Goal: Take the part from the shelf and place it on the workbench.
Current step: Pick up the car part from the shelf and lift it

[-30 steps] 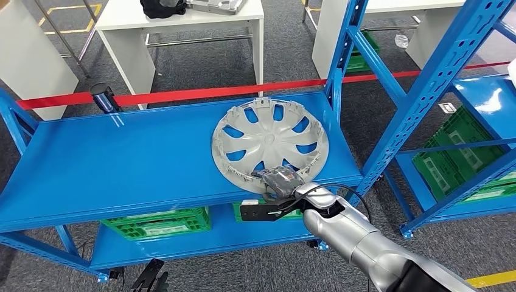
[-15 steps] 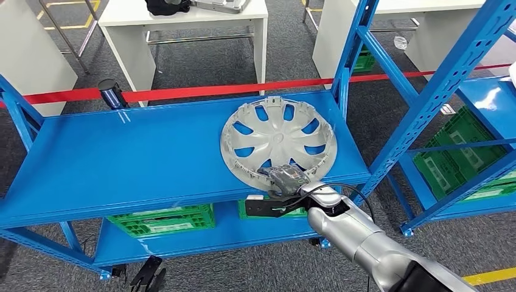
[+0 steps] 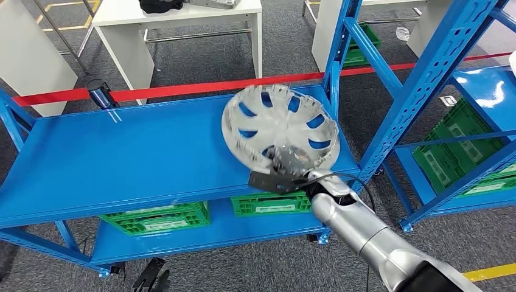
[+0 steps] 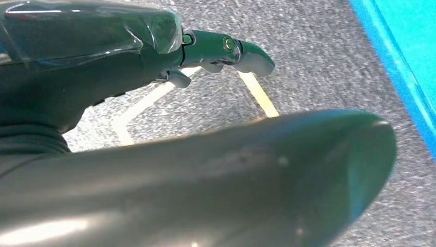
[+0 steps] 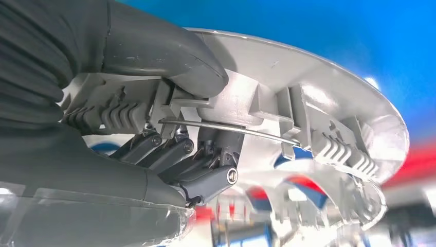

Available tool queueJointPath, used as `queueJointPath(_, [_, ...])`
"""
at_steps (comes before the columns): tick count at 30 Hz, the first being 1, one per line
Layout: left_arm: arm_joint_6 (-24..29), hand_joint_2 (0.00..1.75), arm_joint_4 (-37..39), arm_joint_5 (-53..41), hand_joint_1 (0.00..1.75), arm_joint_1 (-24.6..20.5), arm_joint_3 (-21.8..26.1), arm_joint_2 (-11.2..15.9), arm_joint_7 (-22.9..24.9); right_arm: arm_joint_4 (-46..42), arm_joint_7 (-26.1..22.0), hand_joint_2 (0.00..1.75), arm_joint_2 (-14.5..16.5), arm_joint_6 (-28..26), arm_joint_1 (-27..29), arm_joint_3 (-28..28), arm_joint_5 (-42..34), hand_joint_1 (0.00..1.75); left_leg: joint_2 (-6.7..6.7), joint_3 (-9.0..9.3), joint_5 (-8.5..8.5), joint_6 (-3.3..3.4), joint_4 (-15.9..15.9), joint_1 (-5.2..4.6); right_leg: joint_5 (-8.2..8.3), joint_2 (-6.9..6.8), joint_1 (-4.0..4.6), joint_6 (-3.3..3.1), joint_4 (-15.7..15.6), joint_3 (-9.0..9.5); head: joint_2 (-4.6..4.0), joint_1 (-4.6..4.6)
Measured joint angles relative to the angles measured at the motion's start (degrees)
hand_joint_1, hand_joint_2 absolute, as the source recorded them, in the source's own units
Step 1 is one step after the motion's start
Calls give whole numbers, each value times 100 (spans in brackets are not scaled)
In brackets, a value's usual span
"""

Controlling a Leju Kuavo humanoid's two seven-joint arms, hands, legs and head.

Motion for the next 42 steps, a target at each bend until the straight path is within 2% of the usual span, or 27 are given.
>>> queueJointPath(1, [21,87,0,2,0,2,11,4,-50,-154,-49,175,-12,-71,-12,-147,-123,140,0,154,133,44,-342,-20,-3,6,16,0,1,-11,0,2])
queueJointPath(3, [71,175,0,14,0,11,38,10,-138,-467,-173,175,-37,-219,-18,-420,-369,136,3,287,164,113,-629,-60,-4,8,28,22,-2,-56,0,-1])
queueJointPath(5, [119,175,0,37,0,34,65,10,-213,-835,-306,175,-68,-353,-8,-670,-627,134,3,306,155,157,-715,-60,-16,0,25,63,-6,-92,0,-6])
queueJointPath(7, [162,175,-1,55,0,60,86,0,-291,-1256,-447,175,-116,-489,2,-936,-880,134,-2,339,176,201,-821,-41,-132,-15,22,72,163,-197,0,0])
queueJointPath(8, [177,175,-1,60,0,71,90,-6,-321,-1453,-509,175,-142,-556,13,-1055,-972,134,-6,354,189,219,-858,-31,-255,-19,18,51,410,-322,0,4])
queueJointPath(10, [198,175,0,67,0,106,93,-14,-358,-1758,-592,175,-201,-656,60,-1229,-1069,129,-23,356,191,237,-866,-39,-551,-17,12,1,1190,-701,0,4])
queueJointPath(11, [206,175,0,69,0,128,93,-16,-366,-1863,-611,175,-230,-681,94,-1285,-1084,127,-33,357,187,238,-863,-40,-632,-16,5,11,1519,-876,0,4])
queueJointPath(12, [217,175,0,71,0,149,93,-18,-373,-1950,-628,175,-259,-696,127,-1330,-1104,124,-43,358,183,235,-857,-37,-627,-16,-8,53,1676,-978,0,4])
queueJointPath(13, [232,175,0,79,0,164,94,-22,-382,-2034,-655,175,-283,-715,151,-1370,-1145,124,-52,358,175,224,-843,-31,-521,-19,-30,125,1590,-972,0,5])
queueJointPath(15, [280,175,0,113,0,175,97,-31,-409,-2243,-763,175,-315,-784,181,-1459,-1339,124,-66,353,136,173,-781,-19,-161,-40,-95,289,859,-686,0,7])
queueJointPath(16, [308,175,0,139,0,175,104,-30,-422,-2373,-833,175,-322,-831,198,-1515,-1506,124,-71,338,107,135,-731,-24,-24,-41,-112,326,505,-527,0,7])
queueJointPath(17, [333,175,0,166,0,179,115,-26,-436,-2517,-900,175,-327,-866,232,-1577,-1703,124,-73,323,84,100,-690,-32,50,-37,-120,322,280,-420,0,2])
queueJointPath(18, [351,175,0,196,0,189,127,-22,-449,-2672,-957,175,-336,-877,287,-1644,-1923,124,-75,309,70,70,-662,-38,67,-30,-113,288,188,-373,0,-2])
queueJointPath(20, [386,175,0,267,0,226,161,-19,-473,-3029,-1062,175,-356,-791,430,-1790,-2452,124,-76,297,64,31,-647,-26,71,-10,-95,188,202,-368,0,-10])
queueJointPath(22, [425,175,0,342,0,259,191,-21,-492,-3419,-1159,175,-367,-567,559,-1933,-3096,124,-52,230,-38,-12,-509,-6,79,-4,-105,118,197,-355,0,-18])
queueJointPath(23, [446,175,1,380,0,267,204,-21,-500,-3613,-1199,175,-367,-418,616,-2000,-3438,124,-34,135,-163,-36,-298,1,81,-2,-113,91,194,-345,0,-25])
queueJointPath(26, [482,175,5,488,0,285,237,-23,-527,-4094,-1258,175,-363,167,832,-2175,-4429,124,-2,-373,-634,-72,791,6,68,-1,-71,53,195,-332,0,-37])
queueJointPath(27, [485,175,7,517,0,294,241,-26,-538,-4228,-1252,175,-355,409,918,-2224,-4767,124,-1,-481,-679,-62,1004,3,64,0,-49,46,195,-329,0,-38])
queueJointPath(28, [486,175,10,538,0,301,241,-28,-550,-4341,-1235,175,-343,644,998,-2270,-5090,124,-2,-483,-623,-36,997,-6,61,3,-26,40,195,-323,0,-38])
queueJointPath(29, [486,175,13,562,0,304,241,-30,-562,-4446,-1206,175,-326,884,1070,-2318,-5409,124,-3,-364,-471,11,756,-23,57,9,0,34,194,-313,0,-38])
queueJointPath(31, [483,175,23,598,0,301,241,-14,-585,-4654,-1109,175,-284,1417,1197,-2424,-6077,124,0,47,-153,173,-33,-87,49,18,39,24,189,-294,0,-28])
queueJointPath(33, [477,175,38,638,0,295,241,6,-602,-4822,-970,175,-243,1941,1325,-2516,-6704,124,11,321,-42,301,-519,-160,48,13,35,28,180,-294,0,-26])
queueJointPath(35, [475,175,57,669,0,294,240,22,-609,-4947,-802,175,-197,2372,1483,-2580,-7239,124,16,374,-43,327,-601,-198,55,-1,21,46,163,-296,0,-37])
queueJointPath(37, [474,175,70,685,0,291,240,32,-610,-5066,-650,175,-160,2708,1636,-2631,-7656,124,24,441,12,318,-725,-167,9,-13,25,63,223,-331,0,-37])
queueJointPath(38, [473,175,72,695,0,287,240,28,-610,-5116,-594,175,-155,2845,1693,-2650,-7800,124,28,476,43,317,-792,-146,-74,-16,28,65,379,-405,0,-31])
queueJointPath(40, [469,175,74,714,0,279,238,16,-610,-5180,-517,175,-161,3079,1806,-2673,-8006,124,30,507,70,322,-849,-127,-348,-20,5,60,1007,-706,0,-20])
queueJointPath(42, [461,175,78,731,0,279,233,7,-604,-5197,-439,175,-175,3285,1940,-2688,-8162,124,27,504,69,318,-844,-115,-546,-22,-37,105,1651,-1025,0,-20])
